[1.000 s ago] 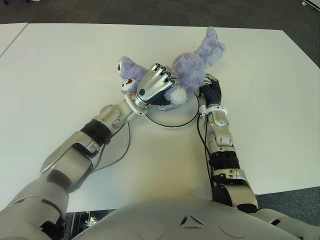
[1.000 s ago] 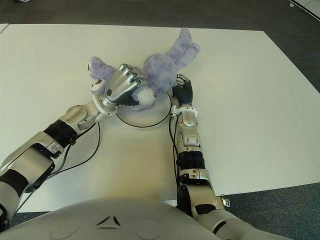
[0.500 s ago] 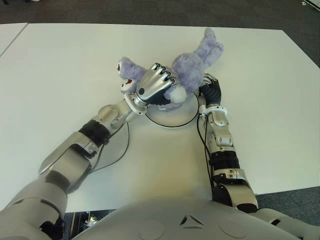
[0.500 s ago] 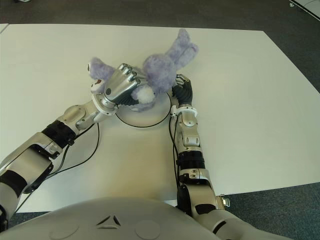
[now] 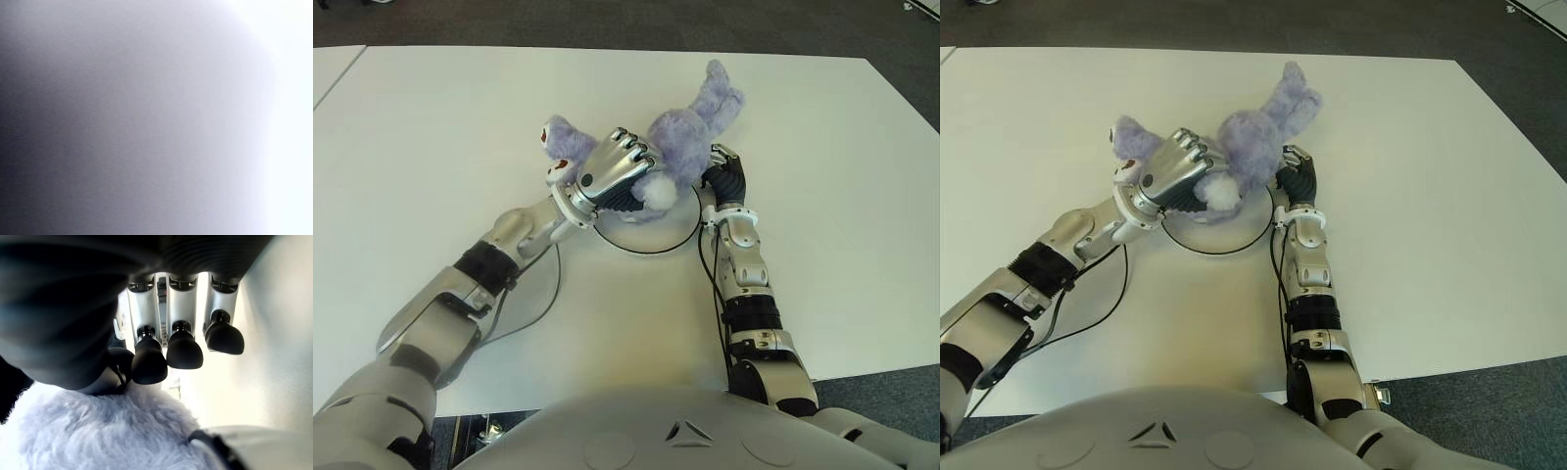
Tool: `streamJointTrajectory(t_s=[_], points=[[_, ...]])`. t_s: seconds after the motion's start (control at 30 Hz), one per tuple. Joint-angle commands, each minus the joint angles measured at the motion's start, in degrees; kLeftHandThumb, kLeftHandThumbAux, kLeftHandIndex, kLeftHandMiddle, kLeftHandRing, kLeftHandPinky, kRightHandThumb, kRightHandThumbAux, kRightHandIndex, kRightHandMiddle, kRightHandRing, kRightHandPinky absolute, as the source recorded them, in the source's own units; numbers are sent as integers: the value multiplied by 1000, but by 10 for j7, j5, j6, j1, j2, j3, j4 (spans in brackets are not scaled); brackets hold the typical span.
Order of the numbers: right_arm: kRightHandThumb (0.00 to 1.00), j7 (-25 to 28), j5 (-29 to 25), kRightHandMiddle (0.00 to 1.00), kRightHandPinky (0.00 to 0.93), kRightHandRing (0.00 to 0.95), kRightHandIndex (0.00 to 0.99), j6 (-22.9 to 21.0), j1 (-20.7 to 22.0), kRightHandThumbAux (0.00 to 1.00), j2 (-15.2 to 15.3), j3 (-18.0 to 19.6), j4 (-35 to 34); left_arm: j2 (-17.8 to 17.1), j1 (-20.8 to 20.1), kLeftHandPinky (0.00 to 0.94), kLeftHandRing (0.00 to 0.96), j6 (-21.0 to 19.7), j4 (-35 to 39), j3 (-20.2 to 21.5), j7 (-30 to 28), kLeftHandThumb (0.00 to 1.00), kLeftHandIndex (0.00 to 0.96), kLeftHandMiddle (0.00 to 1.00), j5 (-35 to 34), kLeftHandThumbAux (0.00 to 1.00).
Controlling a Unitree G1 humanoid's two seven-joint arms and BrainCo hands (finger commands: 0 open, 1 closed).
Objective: Put the doll into the plate.
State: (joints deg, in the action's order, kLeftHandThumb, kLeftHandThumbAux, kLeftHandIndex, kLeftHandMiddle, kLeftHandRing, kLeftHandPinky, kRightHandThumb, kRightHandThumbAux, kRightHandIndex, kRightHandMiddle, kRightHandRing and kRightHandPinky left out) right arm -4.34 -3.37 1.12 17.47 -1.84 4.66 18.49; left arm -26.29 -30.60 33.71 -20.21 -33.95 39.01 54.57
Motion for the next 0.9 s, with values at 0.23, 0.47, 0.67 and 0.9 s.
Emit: streamJointTrajectory(t_s=[0.23, 0.47, 0.67, 0.9], points=[[700, -6, -2, 836, 829, 822, 439, -18, -45, 722, -17, 1, 59, -59, 49, 402, 373, 14, 96, 7, -173, 245, 246, 347, -15, 425], [700, -7, -2, 853, 847, 840, 439, -24, -40, 722, -16, 3, 66, -107, 63, 112, 121, 13, 173, 25, -332, 146, 70, 109, -93, 404], [701, -8, -6, 858, 847, 847, 439, -26, -31, 722, -16, 7, 77, -118, 63, 17, 27, 5, 191, 29, -438, 88, 7, 13, -179, 328], [701, -5, -9, 857, 845, 847, 440, -18, -26, 721, -16, 11, 90, -125, 48, 1, 1, 20, 183, 21, -552, 130, 0, 0, -294, 192]])
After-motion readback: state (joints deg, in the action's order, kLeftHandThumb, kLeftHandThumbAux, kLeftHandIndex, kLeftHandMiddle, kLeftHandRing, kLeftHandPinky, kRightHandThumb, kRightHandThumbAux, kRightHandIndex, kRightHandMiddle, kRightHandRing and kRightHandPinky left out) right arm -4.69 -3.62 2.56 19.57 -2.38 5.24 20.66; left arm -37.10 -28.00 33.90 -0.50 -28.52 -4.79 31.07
